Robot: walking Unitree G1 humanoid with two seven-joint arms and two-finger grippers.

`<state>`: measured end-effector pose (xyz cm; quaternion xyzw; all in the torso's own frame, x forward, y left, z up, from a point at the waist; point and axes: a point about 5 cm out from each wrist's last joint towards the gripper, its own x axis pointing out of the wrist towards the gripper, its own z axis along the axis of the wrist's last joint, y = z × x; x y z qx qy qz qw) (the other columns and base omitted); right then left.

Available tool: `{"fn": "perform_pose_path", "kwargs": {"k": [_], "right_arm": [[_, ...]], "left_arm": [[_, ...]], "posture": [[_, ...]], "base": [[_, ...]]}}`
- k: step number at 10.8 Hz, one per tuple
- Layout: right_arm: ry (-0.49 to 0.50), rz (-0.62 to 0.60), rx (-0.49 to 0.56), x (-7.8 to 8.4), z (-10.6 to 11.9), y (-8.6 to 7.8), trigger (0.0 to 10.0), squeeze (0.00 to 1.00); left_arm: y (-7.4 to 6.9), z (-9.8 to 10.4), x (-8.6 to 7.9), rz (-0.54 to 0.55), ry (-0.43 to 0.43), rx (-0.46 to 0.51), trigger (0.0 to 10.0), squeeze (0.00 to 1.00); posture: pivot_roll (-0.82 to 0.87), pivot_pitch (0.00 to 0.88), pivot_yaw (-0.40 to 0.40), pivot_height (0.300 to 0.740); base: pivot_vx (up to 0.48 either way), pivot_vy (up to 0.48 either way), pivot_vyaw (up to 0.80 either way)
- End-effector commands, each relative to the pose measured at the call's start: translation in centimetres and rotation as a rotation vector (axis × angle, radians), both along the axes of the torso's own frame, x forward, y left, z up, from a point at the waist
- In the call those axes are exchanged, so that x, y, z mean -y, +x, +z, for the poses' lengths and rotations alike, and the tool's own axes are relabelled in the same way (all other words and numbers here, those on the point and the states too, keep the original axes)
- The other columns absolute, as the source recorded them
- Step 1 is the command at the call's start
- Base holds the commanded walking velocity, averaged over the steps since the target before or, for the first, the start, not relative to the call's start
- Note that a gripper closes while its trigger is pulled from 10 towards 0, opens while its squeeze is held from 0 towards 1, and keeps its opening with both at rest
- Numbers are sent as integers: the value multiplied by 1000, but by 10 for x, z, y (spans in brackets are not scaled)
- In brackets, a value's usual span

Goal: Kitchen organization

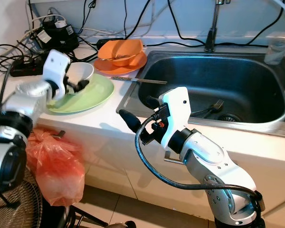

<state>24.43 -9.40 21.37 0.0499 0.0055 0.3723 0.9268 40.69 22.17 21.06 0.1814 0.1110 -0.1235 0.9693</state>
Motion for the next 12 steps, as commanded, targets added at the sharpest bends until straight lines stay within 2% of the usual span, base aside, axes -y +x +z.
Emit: {"fn": "perform_pose_path", "kwargs": {"k": [1,4,7,8,12], "right_arm": [[-4,3,7,-2,1,2,10000,0],[-3,8,8,-3,1,-1,10000,0],[-1,4,4,-2,1,-3,10000,0],[1,3,4,-2,1,-3,10000,0],[3,13,0,-3,1,-4,10000,0]], "left_arm": [[0,4,-4,-11,18,-5,10000,0],[-9,-15,-20,-22,132,-109,10000,0],[-15,-25,-35,18,180,-136,10000,0],[-17,-27,-40,33,182,-122,0,0],[-19,-31,-42,26,190,-116,0,0]], "posture": [[-104,0,150,740],[-109,0,153,740],[-113,0,154,740],[-116,0,154,740],[-116,0,154,740]], "base": [[0,0,0],[0,0,0],[0,0,0],[0,0,0],[0,0,0]]}}
